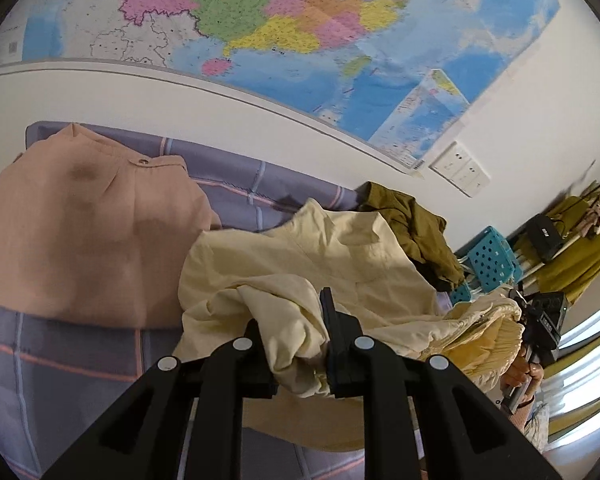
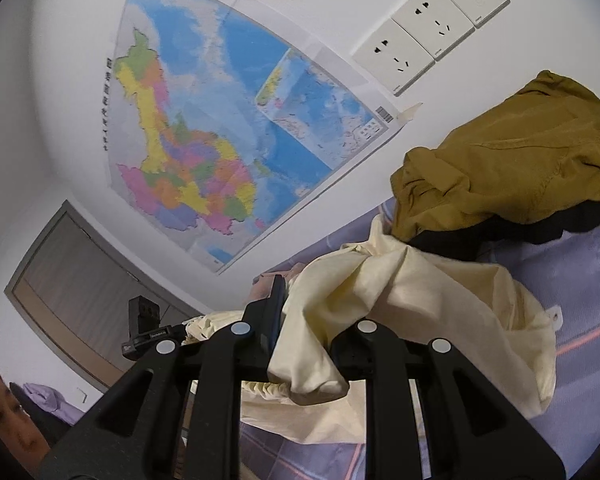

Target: Fold large clothes

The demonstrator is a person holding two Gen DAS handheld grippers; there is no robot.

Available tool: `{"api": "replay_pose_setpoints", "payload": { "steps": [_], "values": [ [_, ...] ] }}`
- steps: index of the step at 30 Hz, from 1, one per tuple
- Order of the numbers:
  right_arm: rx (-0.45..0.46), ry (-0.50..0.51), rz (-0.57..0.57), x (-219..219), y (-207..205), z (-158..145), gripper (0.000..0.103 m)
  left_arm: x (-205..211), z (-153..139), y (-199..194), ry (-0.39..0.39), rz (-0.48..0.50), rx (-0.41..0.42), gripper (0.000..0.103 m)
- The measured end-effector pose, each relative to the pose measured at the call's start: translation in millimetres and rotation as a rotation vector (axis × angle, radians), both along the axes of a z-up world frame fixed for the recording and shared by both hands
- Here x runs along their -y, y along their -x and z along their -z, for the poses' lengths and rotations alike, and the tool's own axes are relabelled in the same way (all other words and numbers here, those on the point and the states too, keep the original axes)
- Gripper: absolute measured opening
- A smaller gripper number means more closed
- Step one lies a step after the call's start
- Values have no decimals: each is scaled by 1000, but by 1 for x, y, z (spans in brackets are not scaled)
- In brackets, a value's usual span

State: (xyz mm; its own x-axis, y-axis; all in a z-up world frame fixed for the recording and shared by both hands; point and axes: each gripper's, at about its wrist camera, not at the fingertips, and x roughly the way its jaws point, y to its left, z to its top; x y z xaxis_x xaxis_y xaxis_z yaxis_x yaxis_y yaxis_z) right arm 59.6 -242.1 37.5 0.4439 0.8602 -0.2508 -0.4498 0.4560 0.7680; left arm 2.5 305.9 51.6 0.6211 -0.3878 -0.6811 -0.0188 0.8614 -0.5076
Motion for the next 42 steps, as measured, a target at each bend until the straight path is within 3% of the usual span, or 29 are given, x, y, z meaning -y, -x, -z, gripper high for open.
{"api": "replay_pose_setpoints", "payload": {
  "steps": [22, 42],
  "values": [
    [-133, 79, 40, -26, -88, 28, 19, -17, 27, -87, -40, -26, -125, 15],
    [-186, 94, 54, -30, -115, 46, 19, -17, 47, -125, -61, -33, -179, 15]
  ]
}}
